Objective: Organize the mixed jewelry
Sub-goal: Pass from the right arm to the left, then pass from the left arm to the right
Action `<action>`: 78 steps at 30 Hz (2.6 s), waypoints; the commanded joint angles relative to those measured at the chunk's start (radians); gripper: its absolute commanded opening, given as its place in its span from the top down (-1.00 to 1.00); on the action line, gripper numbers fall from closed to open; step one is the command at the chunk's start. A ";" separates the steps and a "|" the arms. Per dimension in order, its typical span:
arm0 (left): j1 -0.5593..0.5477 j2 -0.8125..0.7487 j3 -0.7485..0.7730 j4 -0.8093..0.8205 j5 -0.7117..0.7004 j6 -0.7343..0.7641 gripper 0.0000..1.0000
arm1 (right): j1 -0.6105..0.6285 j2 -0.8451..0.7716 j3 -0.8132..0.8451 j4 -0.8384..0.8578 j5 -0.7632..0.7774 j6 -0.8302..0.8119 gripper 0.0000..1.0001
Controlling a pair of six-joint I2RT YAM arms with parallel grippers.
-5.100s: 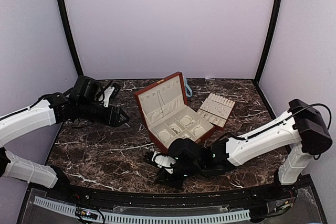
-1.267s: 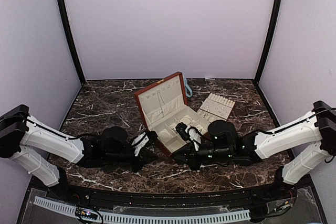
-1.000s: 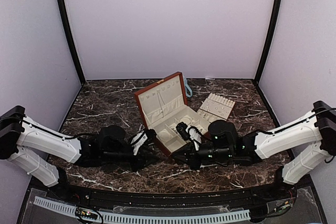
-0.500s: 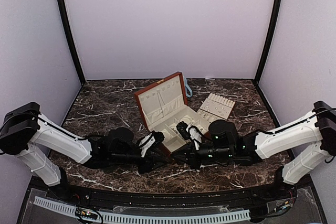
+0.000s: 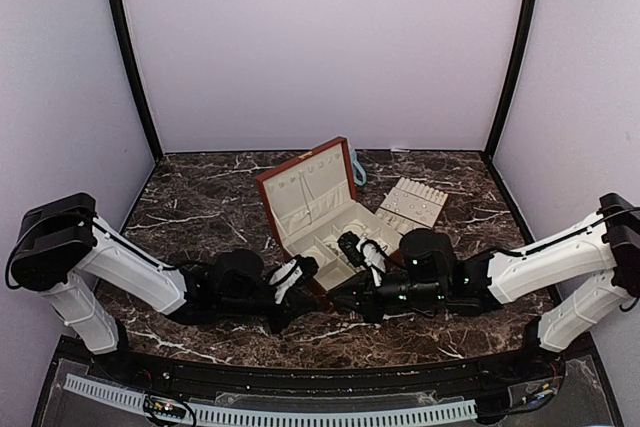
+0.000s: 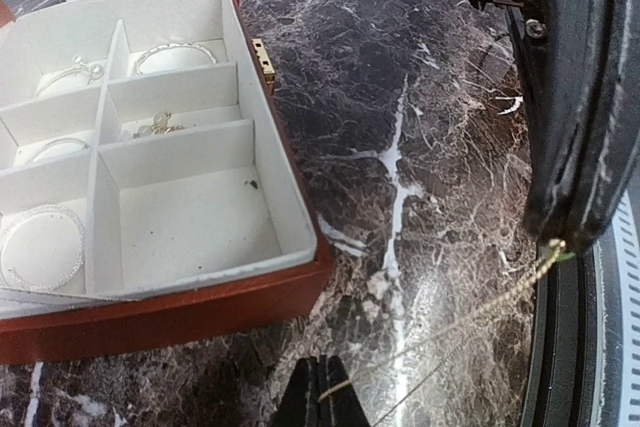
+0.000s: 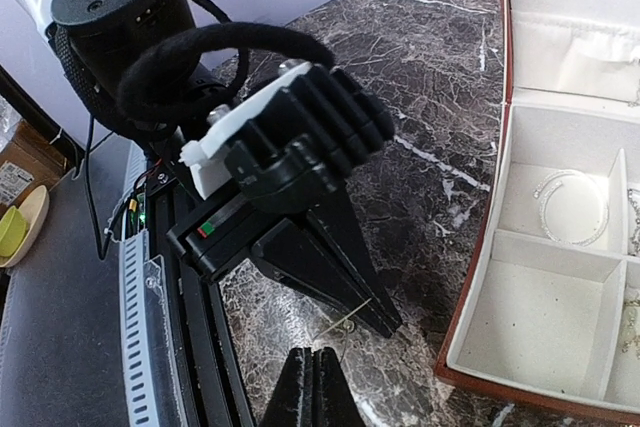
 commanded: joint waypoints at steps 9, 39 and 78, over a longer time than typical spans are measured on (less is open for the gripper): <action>-0.009 -0.258 0.001 -0.207 -0.052 -0.001 1.00 | -0.004 0.047 -0.013 0.062 -0.025 0.017 0.51; -0.009 -0.382 0.034 -0.376 -0.007 -0.023 1.00 | 0.045 0.293 0.091 0.301 -0.031 -0.021 0.32; -0.008 -0.409 0.023 -0.344 -0.044 -0.079 1.00 | 0.053 0.366 0.105 0.464 0.017 0.004 1.00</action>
